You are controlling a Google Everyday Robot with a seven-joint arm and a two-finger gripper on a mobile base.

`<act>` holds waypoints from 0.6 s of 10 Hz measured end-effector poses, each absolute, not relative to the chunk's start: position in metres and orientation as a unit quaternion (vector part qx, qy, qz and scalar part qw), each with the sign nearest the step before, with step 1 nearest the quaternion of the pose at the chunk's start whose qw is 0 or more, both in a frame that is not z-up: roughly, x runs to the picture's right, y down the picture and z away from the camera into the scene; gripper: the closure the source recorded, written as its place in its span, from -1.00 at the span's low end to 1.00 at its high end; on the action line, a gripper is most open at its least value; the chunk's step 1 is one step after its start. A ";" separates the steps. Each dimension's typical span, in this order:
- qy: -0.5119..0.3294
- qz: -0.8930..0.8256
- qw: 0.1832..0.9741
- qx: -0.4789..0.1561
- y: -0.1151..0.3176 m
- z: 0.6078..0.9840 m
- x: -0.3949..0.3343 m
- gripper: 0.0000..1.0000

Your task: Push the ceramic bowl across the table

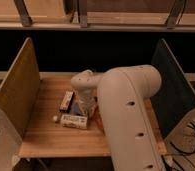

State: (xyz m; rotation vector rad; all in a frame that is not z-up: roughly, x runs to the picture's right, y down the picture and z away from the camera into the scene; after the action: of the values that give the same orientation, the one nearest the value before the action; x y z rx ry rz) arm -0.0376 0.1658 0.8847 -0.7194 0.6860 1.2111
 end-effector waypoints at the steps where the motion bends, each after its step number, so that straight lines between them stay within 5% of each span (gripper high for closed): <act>1: 0.315 0.547 0.709 -0.315 0.163 0.885 -0.030 1.00; 6: 0.350 0.571 0.702 -0.242 0.136 0.854 0.028 1.00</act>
State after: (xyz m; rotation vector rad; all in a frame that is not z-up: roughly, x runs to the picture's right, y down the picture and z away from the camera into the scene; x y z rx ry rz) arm 0.0285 0.1363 0.8545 -0.5386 0.7793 1.2721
